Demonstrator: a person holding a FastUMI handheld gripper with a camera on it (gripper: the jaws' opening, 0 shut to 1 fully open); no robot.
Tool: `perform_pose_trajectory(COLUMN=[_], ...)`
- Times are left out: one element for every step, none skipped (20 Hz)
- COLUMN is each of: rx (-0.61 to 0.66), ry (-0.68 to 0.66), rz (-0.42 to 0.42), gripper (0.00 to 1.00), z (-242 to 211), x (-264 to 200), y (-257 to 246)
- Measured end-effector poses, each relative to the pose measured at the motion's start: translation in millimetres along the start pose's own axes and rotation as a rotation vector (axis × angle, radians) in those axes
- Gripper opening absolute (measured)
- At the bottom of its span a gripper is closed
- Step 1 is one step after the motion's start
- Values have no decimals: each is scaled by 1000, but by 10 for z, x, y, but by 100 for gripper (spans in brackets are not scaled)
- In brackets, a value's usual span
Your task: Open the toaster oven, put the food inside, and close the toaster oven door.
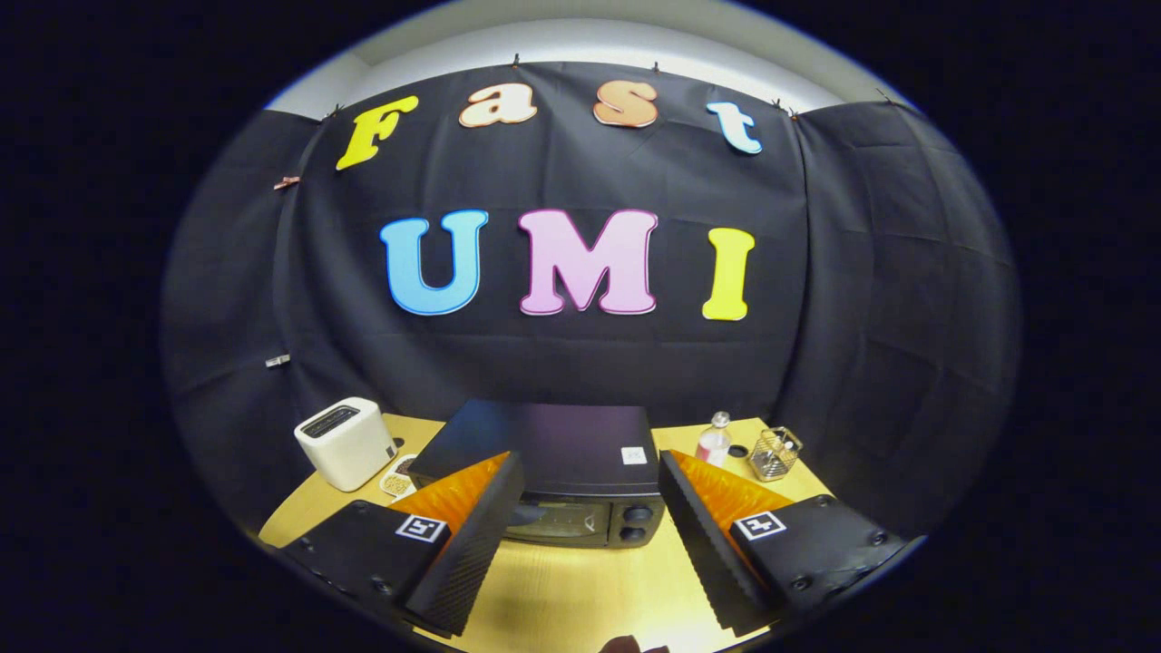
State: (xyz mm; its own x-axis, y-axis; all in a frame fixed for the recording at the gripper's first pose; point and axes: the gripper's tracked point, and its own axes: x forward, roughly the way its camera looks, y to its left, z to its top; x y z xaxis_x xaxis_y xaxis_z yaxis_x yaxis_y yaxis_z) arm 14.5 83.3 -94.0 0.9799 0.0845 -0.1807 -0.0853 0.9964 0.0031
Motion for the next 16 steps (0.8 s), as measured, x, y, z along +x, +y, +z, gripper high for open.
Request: perform_pose_trajectory(rx=[0, -8, -18, -22, -21, -18, -16, -20, -26, -26, -19, -12, -3, 8, 21, 31], ry=[-12, -26, -40, -50, -58, -59, -62, -66, -75, -76, -72, -70, -69, -69, -69, -65], rz=[-15, -29, -43, -52, -57, -63, -70, -81, -93, -102, -103, -107, -112, -114, -115, -116], gripper=[99, 99, 99, 99, 99, 99, 99, 99, 99, 99, 99, 99, 99, 99, 99, 99], z=[74, 126, 186, 237, 269, 291, 313, 331, 348, 355, 348, 338, 331, 315, 313, 293], x=[-62, -117, -173, -221, -268, -302, -334, -362, -386, -395, -411, -432, -448, -450, -467, -478], y=[-123, -232, -346, -439, -516, -596, -673, -762, -845, -908, -938, -974, -1014, -1054, -1067, -1091])
